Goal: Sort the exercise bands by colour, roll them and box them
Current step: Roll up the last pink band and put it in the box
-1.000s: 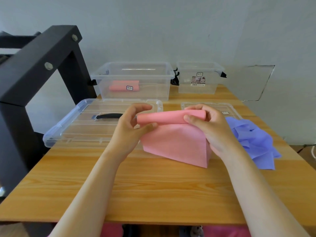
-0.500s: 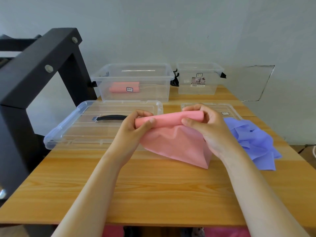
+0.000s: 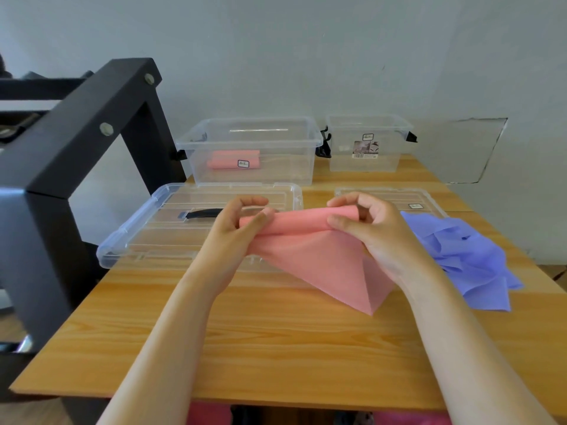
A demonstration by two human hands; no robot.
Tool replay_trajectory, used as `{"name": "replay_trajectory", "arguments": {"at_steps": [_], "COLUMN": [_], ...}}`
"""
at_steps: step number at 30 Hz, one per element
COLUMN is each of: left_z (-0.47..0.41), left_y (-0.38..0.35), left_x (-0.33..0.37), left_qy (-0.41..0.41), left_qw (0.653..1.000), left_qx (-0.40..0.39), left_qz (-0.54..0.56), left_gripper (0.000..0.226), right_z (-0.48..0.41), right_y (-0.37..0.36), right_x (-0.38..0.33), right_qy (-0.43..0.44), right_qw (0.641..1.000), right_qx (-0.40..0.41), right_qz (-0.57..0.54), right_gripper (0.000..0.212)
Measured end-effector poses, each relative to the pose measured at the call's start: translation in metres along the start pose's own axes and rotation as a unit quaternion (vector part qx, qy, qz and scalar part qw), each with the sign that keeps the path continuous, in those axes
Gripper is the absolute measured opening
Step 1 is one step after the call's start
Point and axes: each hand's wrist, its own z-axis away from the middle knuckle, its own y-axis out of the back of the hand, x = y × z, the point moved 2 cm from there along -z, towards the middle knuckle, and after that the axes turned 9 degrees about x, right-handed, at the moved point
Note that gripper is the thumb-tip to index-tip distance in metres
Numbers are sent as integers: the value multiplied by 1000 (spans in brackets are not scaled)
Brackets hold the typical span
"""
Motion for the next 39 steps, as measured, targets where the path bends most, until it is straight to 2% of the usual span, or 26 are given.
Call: {"name": "replay_trajectory", "arguments": {"at_steps": [4,8,12,16,20,25,27,31,34,39], "left_z": [1,7,7,0,-2,-1,1,3,1,1], "left_y": [-1,5,13,12,11,16,17,13,12,14], "left_x": [4,18,23,8,-1,10,12,6,2,6], "left_qy": [18,72,66,84,94,-12,-27,49,27,-17], "left_qw": [1000,987,977,988,991,995,995,995,999,998], "left_qx": [4,-24,-57,-3,-21,-19,-20,-34,-23,-45], "left_qz": [13,143,192,126,88,97,96,78,26,49], "left_gripper": [15,22,14,9,11,25,28,21,18,23], "right_z": [-1,1,-1,-1,-3,-7,-7,-4,-4,-7], "right_y": [-5,-12,-16,-21,-21,-19,-20,-20,-21,-20], "right_x": [-1,-10,-15,-7,-3,5,4,-3,-2,7], "right_qy": [16,22,35,41,46,-8,-4,39,54,4], "right_qw": [1000,998,996,999,999,1000,1000,999,998,1000], "right_qx": [6,-11,-3,17,13,18,20,24,15,14], "right_qz": [-2,-51,-80,-31,-24,-15,-14,-29,-19,15], "right_gripper": [19,14,14,20,25,17,13,22,28,12]}}
